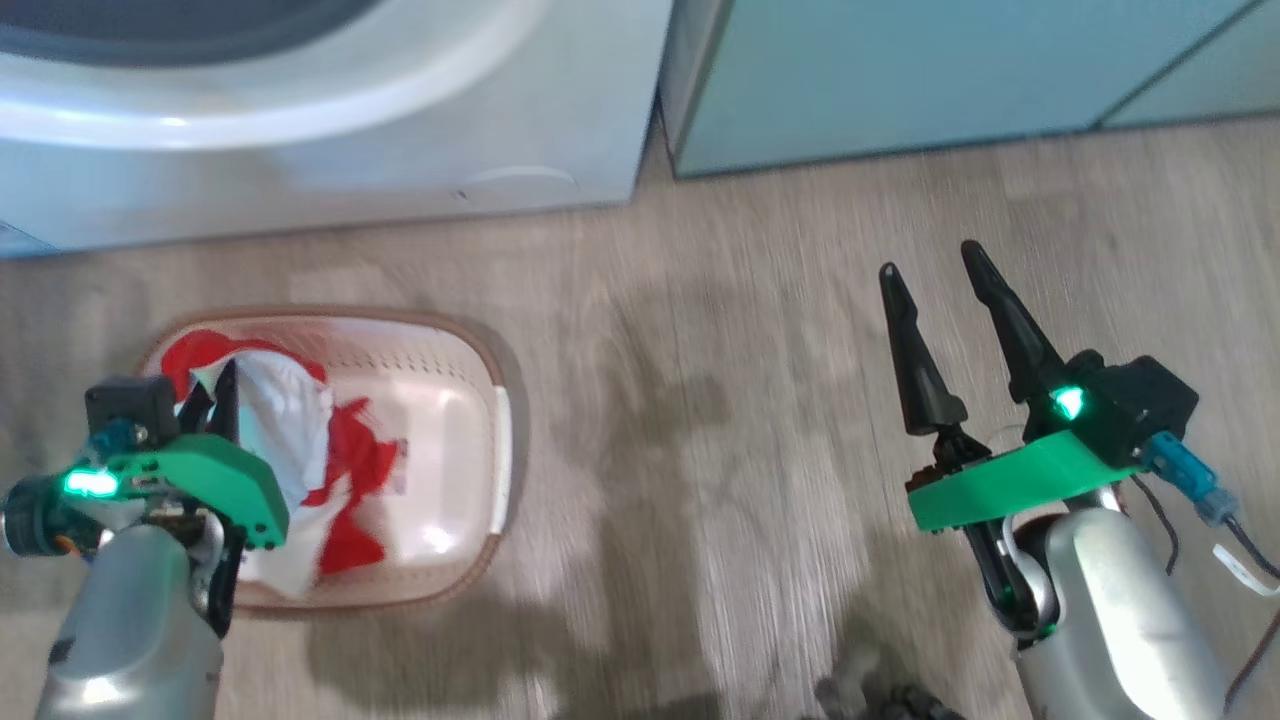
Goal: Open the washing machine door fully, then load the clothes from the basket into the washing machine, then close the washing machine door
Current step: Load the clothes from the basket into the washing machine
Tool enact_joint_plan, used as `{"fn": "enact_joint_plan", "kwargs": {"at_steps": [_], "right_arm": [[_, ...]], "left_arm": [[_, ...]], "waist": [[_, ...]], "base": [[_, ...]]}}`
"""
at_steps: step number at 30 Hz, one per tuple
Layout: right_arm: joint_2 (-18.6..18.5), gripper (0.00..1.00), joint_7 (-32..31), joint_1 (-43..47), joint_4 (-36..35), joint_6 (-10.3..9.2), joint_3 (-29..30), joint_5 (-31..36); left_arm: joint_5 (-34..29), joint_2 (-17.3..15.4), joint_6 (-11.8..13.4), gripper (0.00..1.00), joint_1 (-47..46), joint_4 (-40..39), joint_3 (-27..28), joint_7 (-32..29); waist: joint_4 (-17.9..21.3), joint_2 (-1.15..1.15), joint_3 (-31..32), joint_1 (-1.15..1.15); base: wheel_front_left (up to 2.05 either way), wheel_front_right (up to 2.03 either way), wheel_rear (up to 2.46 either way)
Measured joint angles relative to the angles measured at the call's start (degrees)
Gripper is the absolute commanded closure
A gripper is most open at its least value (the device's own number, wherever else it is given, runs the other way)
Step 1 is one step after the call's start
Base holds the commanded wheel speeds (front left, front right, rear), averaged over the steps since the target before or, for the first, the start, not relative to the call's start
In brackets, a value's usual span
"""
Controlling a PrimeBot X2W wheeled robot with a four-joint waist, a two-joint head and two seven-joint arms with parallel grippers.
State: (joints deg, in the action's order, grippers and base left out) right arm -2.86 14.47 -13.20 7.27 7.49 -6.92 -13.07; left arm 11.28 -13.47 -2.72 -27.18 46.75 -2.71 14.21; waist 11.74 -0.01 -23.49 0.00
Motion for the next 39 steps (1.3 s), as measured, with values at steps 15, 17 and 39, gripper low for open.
{"fn": "enact_joint_plan", "kwargs": {"at_steps": [15,17,39], "right_arm": [[0.0,0.0,0.0,3.6,2.3,0.0,1.1,0.3],[0.0,0.0,0.0,4.1,2.6,0.0,1.1,0.3],[0.0,0.0,0.0,8.2,3.7,0.0,2.1,-0.5]], "left_arm": [[-6.0,4.1,1.2,1.0,11.4,-25.6,5.3,0.0],[-6.5,4.8,1.2,1.0,12.6,-28.6,6.1,0.0],[-8.3,9.6,-2.2,1.0,25.2,-42.8,7.8,0.1]], "waist": [[-4.1,0.0,11.5,0.0],[-4.5,0.0,12.8,0.0],[-6.8,0.0,22.6,0.0]], "base": [[0.0,0.0,0.0],[0.0,0.0,0.0],[0.0,0.0,0.0]]}}
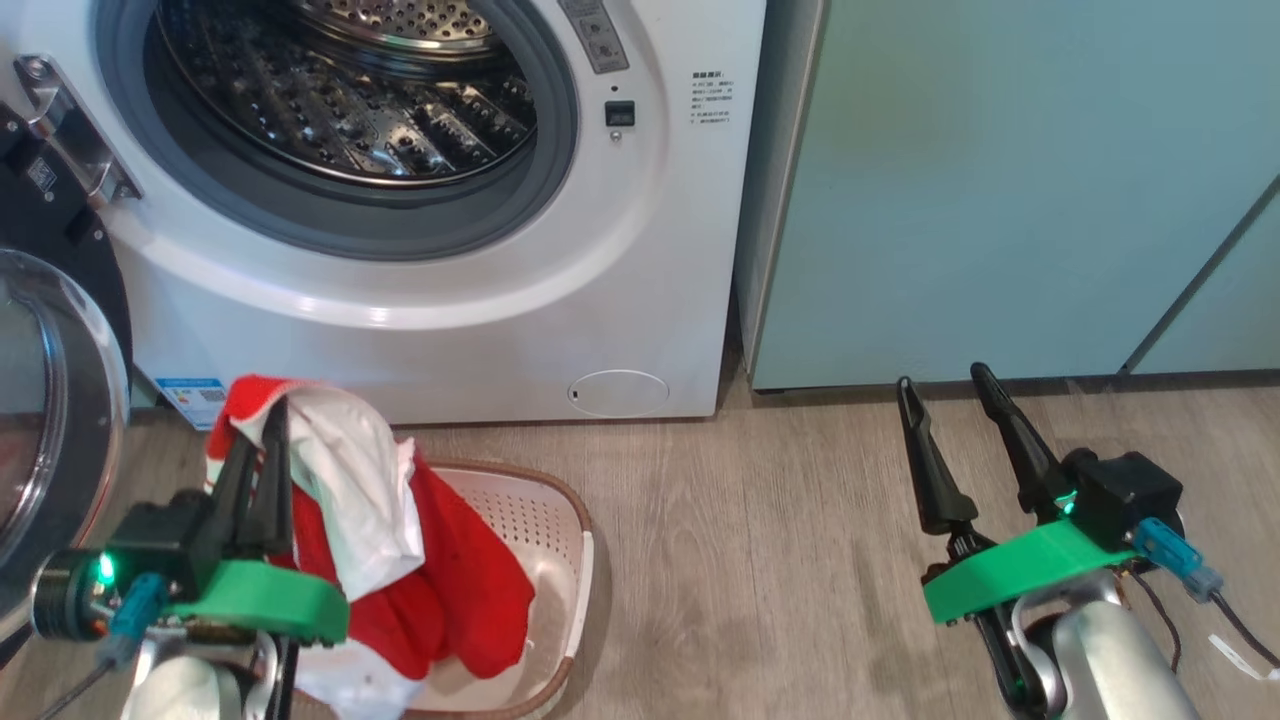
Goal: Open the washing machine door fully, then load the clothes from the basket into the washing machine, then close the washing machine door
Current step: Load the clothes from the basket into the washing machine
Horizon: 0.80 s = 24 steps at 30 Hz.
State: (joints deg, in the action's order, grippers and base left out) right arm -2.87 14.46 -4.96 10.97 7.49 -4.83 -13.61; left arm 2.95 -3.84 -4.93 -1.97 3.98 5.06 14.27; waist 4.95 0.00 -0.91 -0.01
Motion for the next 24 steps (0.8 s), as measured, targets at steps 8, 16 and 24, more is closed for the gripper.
{"fn": "enact_joint_plan", "kwargs": {"at_steps": [8,16,24], "right_arm": [[0.0,0.0,0.0,0.0,0.0,0.0,0.0,0.0],[0.0,0.0,0.0,0.0,0.0,0.0,0.0,-0.1],[0.0,0.0,0.0,0.0,-0.3,0.0,-0.1,-0.1]], "left_arm": [[0.0,0.6,-0.6,1.0,1.3,-0.2,0.0,0.0],[0.0,0.9,-1.0,1.0,1.3,-0.2,0.0,0.0],[0.3,1.1,-1.5,1.0,1.3,-0.5,0.1,0.0]], "waist": [[0.1,0.0,0.6,0.0],[0.4,0.0,0.6,0.0],[0.9,0.0,-0.1,0.0]], "base": [[0.0,0.0,0.0],[0.0,0.0,0.0],[0.0,0.0,0.0]]}}
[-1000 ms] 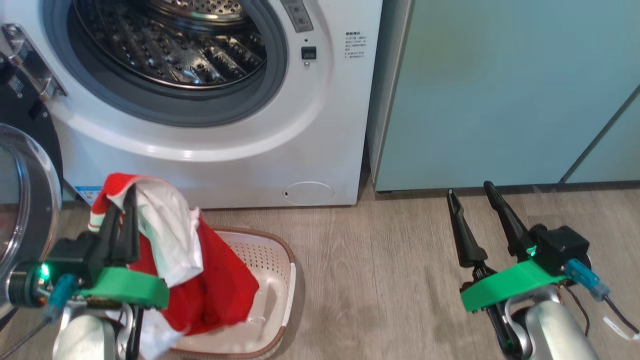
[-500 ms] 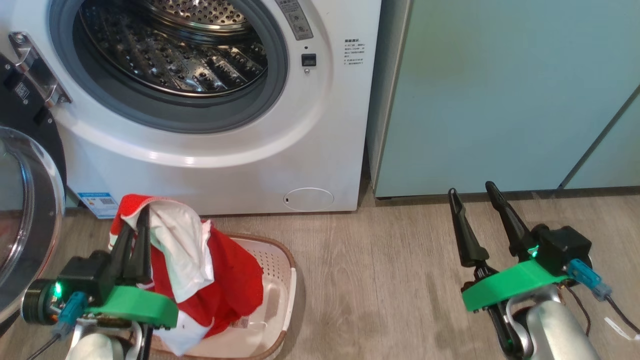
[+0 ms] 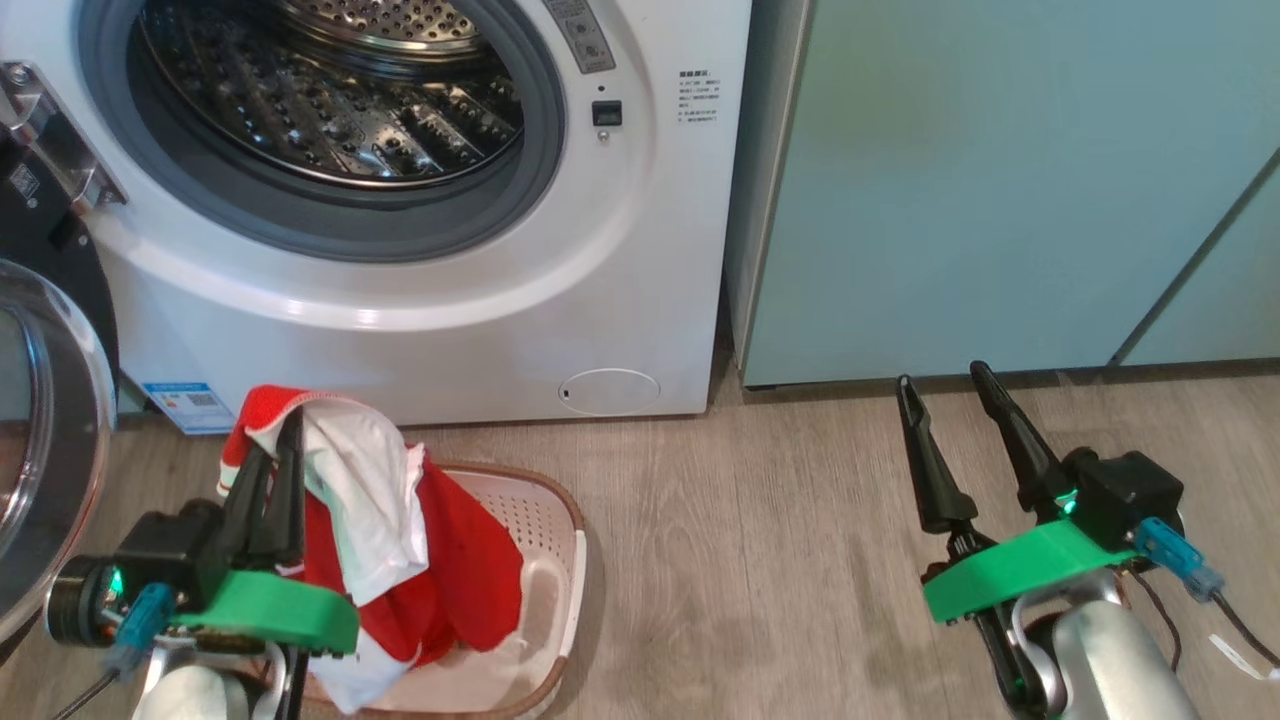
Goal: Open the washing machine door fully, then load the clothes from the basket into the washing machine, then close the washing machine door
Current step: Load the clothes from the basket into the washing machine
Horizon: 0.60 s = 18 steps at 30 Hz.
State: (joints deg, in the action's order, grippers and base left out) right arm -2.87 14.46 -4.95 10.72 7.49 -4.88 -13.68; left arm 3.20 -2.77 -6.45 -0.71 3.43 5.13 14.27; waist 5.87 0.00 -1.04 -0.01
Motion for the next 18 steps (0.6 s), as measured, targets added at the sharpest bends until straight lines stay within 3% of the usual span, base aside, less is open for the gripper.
{"fn": "enact_joint_plan", "kwargs": {"at_steps": [9,18], "right_arm": [[0.0,0.0,0.0,-0.2,-0.8,0.0,-0.7,0.0],[0.0,0.0,0.0,-4.0,-2.7,0.0,-1.4,0.0]], "left_arm": [[0.3,0.1,-0.5,1.0,-1.5,-2.7,0.6,0.0],[1.8,-0.6,-1.0,1.0,-12.8,-4.9,3.5,0.0]], "waist": [[1.0,0.0,-3.9,0.0],[3.1,0.0,-13.4,0.0]], "base": [[0.0,0.0,0.0],[0.0,0.0,0.0]]}}
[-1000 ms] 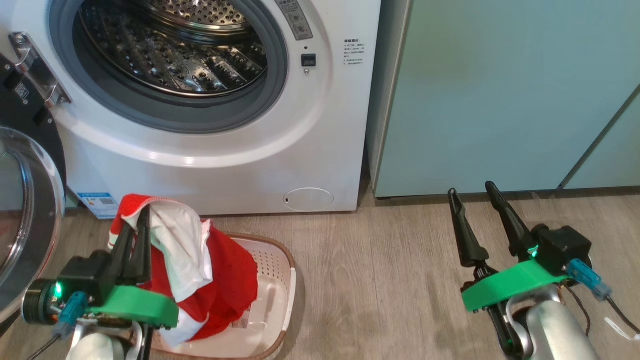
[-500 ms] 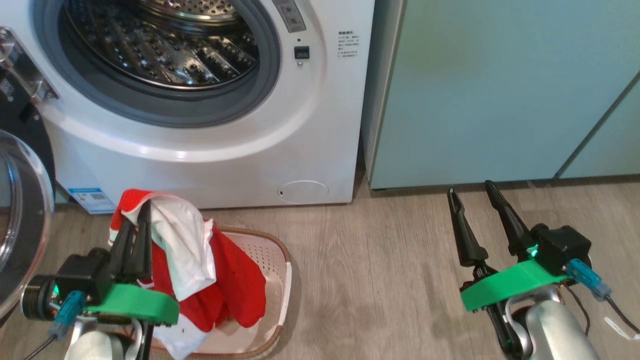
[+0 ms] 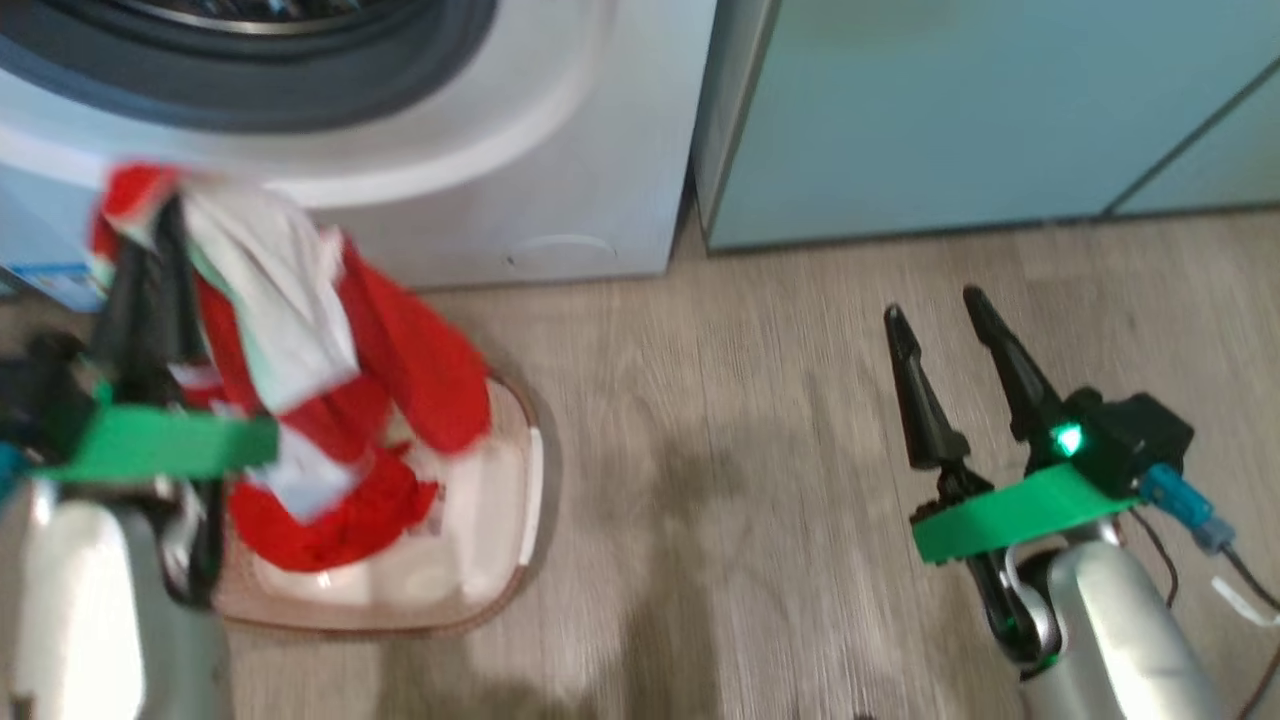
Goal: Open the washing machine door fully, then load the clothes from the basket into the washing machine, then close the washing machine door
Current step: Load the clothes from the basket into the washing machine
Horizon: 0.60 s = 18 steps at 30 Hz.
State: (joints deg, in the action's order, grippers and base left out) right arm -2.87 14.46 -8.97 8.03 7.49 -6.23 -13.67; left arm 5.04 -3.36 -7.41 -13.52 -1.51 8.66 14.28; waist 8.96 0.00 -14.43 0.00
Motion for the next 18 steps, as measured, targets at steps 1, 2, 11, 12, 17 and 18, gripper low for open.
{"fn": "enact_joint_plan", "kwargs": {"at_steps": [1,2,11,12,17,18], "right_arm": [[0.0,0.0,0.0,-0.6,-0.2,0.0,-0.1,0.0],[0.0,0.0,0.0,-1.3,-0.4,0.0,-0.2,0.0],[0.0,0.0,0.0,-5.3,-1.9,0.0,-1.7,-0.6],[0.0,0.0,0.0,-5.7,-1.9,0.0,-2.0,-0.6],[0.0,0.0,0.0,-7.5,-2.9,0.0,-3.0,-1.1],[0.0,0.0,0.0,-7.8,-3.2,0.0,-3.1,-1.3]], "left_arm": [[0.0,-0.2,0.0,1.0,-1.8,-0.4,0.5,0.0],[0.1,-0.5,0.0,1.0,-3.7,-0.6,0.9,0.0],[2.4,-7.1,0.0,1.0,-23.0,3.3,3.4,0.2],[2.7,-8.2,0.0,1.0,-25.1,4.6,3.4,0.2],[2.6,-13.9,0.0,1.0,-35.5,10.4,2.4,0.3],[2.9,-14.7,0.0,1.0,-37.3,11.6,2.2,0.5]], "waist": [[0.3,0.0,-1.2,0.0],[0.5,0.0,-2.4,0.0],[3.7,0.0,-12.6,0.01],[4.0,0.0,-13.6,0.01],[5.9,0.0,-18.5,0.01],[6.2,0.0,-19.4,0.02]], "base": [[0.0,0.0,0.0],[0.0,0.0,0.0],[0.0,0.0,0.0],[0.0,0.0,0.0],[0.0,0.0,0.0],[0.0,0.0,0.0]]}}
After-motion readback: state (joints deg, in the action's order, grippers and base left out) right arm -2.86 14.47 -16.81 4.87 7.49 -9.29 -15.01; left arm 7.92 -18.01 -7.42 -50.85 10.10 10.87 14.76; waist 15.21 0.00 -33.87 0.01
